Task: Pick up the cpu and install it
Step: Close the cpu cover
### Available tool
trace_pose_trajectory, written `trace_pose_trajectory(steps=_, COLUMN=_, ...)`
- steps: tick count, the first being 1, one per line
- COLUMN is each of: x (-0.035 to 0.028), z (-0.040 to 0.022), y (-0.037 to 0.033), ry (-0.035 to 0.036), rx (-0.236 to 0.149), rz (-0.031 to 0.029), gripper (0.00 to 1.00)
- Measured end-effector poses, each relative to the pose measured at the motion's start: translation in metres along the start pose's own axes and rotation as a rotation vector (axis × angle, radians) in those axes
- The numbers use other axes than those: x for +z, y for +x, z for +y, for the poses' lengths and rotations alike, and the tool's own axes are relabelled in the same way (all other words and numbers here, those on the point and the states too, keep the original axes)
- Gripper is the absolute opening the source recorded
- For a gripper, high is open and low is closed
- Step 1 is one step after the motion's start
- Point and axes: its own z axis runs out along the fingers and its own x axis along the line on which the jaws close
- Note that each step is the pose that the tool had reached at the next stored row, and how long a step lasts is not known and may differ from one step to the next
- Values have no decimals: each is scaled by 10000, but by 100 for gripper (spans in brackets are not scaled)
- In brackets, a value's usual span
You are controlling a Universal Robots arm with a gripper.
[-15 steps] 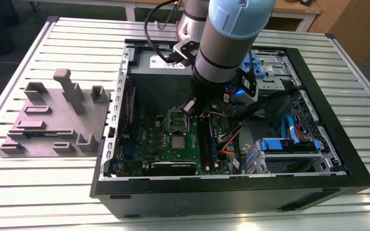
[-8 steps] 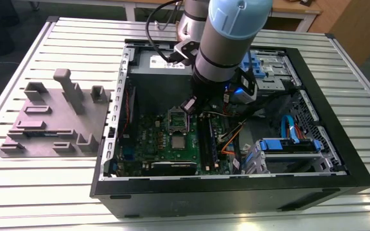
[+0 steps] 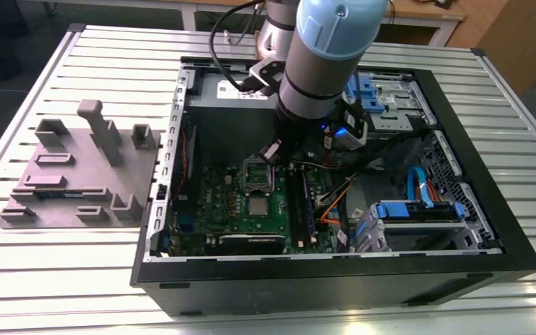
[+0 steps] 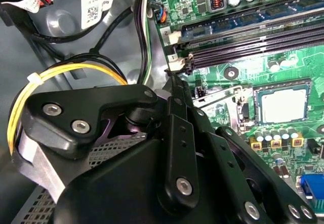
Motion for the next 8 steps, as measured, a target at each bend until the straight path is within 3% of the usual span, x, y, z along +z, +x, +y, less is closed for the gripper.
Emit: trace_pose_trajectory(steps=8, x=38, z=8, y=-5, ry=-1, rx=0, rz=-3, gripper=10)
